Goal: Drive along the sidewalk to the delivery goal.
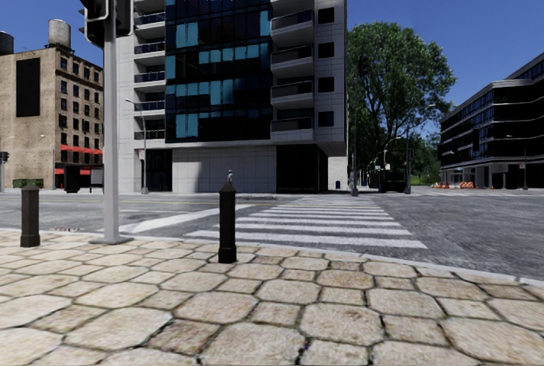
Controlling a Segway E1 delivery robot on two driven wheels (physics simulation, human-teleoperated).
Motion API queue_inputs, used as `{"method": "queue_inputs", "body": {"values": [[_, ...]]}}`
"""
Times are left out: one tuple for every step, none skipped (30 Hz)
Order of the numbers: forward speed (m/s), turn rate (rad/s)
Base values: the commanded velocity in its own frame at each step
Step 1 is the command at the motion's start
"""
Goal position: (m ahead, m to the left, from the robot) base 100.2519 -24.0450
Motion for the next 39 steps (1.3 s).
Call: {"method": "queue_inputs", "body": {"values": [[1.85,-0.09],[1.85,-0.18],[1.85,-0.18],[1.84,-0.29],[1.84,-0.42],[1.84,-0.42],[1.84,-0.48],[1.84,-0.49],[1.84,-0.49],[1.84,-0.49],[1.84,-0.49],[1.84,-0.49],[1.84,-0.49],[1.84,-0.49],[1.84,-0.49],[1.84,-0.49],[1.84,-0.44],[1.84,-0.44],[1.84,0.0],[1.84,0.0],[1.84,0.0],[1.84,0.0],[1.84,0.0],[1.84,0.0],[1.84,0.0],[1.84,0.0],[1.84,0.0],[1.84,0.0],[1.84,0.0],[1.84,0.0],[1.84,0.0],[1.84,0.0],[1.84,0.0],[1.84,0.0],[1.84,0.0],[1.84,0.0],[1.84,0.0],[1.84,0.0],[1.83,0.0]]}}
